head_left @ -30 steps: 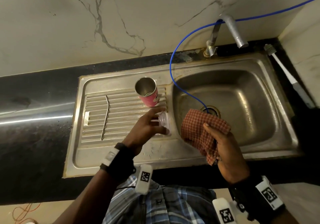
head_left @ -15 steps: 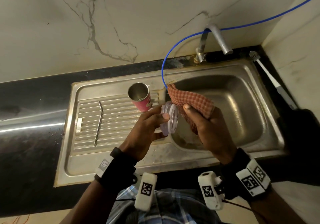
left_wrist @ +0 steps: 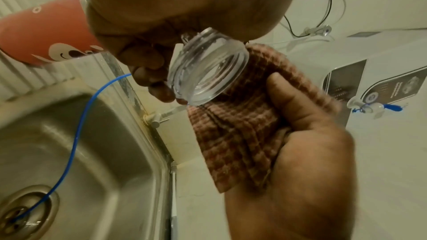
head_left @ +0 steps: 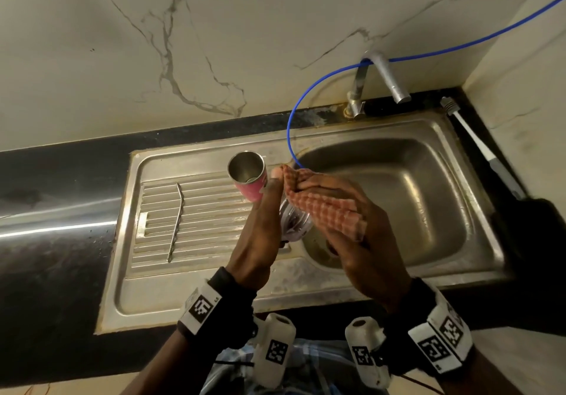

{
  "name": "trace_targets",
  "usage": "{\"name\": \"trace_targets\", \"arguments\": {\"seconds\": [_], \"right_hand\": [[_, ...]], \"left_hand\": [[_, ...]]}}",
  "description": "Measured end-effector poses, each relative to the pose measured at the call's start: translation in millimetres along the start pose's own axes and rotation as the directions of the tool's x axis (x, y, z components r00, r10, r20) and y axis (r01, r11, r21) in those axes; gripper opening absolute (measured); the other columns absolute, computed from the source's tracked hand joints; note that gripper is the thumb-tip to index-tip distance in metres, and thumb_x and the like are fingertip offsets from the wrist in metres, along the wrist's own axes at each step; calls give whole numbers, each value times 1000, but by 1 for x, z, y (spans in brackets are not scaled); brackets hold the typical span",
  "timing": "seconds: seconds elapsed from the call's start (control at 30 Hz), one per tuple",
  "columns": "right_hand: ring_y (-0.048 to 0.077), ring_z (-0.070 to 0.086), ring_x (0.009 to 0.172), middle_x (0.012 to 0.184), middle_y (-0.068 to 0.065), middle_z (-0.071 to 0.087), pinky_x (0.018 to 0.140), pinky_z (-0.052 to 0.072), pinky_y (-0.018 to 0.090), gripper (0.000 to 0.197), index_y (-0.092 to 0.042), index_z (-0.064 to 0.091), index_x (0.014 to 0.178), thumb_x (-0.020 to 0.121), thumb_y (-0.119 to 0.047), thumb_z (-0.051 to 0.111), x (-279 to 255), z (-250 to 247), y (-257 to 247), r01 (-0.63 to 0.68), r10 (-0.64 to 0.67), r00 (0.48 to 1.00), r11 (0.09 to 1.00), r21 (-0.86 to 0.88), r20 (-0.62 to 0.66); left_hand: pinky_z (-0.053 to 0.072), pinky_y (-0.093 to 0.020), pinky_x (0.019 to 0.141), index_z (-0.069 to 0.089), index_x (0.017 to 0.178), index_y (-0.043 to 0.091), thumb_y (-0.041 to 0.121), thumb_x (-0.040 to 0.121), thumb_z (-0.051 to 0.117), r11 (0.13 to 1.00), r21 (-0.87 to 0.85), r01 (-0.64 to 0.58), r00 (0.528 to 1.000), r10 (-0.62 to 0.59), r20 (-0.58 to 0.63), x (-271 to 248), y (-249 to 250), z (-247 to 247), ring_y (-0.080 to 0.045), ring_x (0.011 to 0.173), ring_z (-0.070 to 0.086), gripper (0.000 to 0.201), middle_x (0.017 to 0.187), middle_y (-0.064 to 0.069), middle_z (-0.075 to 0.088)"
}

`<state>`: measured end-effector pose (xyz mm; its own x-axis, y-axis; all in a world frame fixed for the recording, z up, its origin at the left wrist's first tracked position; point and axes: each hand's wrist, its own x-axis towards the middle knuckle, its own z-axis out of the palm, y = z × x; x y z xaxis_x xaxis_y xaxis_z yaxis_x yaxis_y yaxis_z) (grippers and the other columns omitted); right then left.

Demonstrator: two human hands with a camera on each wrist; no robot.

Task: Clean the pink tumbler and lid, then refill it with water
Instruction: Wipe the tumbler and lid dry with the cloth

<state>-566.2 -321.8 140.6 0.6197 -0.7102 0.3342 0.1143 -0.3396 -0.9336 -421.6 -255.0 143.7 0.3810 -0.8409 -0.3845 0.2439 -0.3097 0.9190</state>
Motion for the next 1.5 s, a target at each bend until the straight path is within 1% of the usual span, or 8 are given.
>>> {"name": "trace_targets", "arguments": {"seconds": [0.17,0.37,0.57,0.7,0.87,1.03,1.33,1.5], "right_hand": [[-14,62,78,86,-32,67,73,46,5,26,-16,70,115,101,2,56,5,-8,4,-126,139,985,985,120,-104],[-1,59,64,76,-12,68,62,45,11,23,-7,69,120,101,1,59,-2,-3,1,-172,199,950,977,128,-239],[17,60,126,138,-13,64,104,48,39,44,-18,66,133,92,-1,59,-14,-10,6,158,-154,987,905,-394,42],[24,49,134,150,-10,56,95,52,53,60,-22,54,147,88,-25,53,-20,-4,13,87,30,984,775,-626,173],[13,68,115,120,3,73,98,56,32,33,-33,68,126,95,-34,57,-19,13,-13,-257,249,965,959,-119,-81],[18,75,105,110,2,79,93,56,37,24,-17,74,116,93,-19,65,2,5,-24,-507,665,744,625,593,-65],[3,65,101,109,-29,55,86,51,16,45,-35,57,132,92,-13,63,-7,-10,-9,-135,166,985,905,-404,41],[14,72,82,96,4,70,67,52,10,17,-26,68,106,100,-10,65,-6,3,-26,-299,293,952,952,-69,-89]], "left_hand": [[51,-15,56,74,101,27,63,108,26,999,-33,2,1000,-2,0,-2,7,0,-2,69,72,61,85,6,80],[41,-34,72,75,96,33,76,100,31,999,-11,35,997,-36,-65,4,14,-6,-9,76,67,62,86,5,78],[44,-35,75,74,101,33,78,95,40,995,-16,94,991,-96,-89,9,16,-7,-14,83,68,56,89,3,80],[51,-22,59,70,91,25,58,104,46,998,-62,34,993,-41,-107,8,23,4,-5,66,69,44,69,7,74],[41,-44,69,56,68,28,57,102,46,968,154,-199,964,222,-148,21,15,11,-21,70,48,46,69,1,53],[41,-37,73,57,96,6,32,115,35,804,416,-425,860,501,-91,35,-2,7,-23,81,54,40,87,-10,57],[52,-32,75,77,55,28,47,109,46,999,-10,-39,999,39,-8,30,32,17,-8,59,67,65,62,3,70],[54,-56,97,75,90,51,65,95,41,935,247,-254,959,277,-63,40,19,11,-42,97,69,37,102,-27,72]]}}
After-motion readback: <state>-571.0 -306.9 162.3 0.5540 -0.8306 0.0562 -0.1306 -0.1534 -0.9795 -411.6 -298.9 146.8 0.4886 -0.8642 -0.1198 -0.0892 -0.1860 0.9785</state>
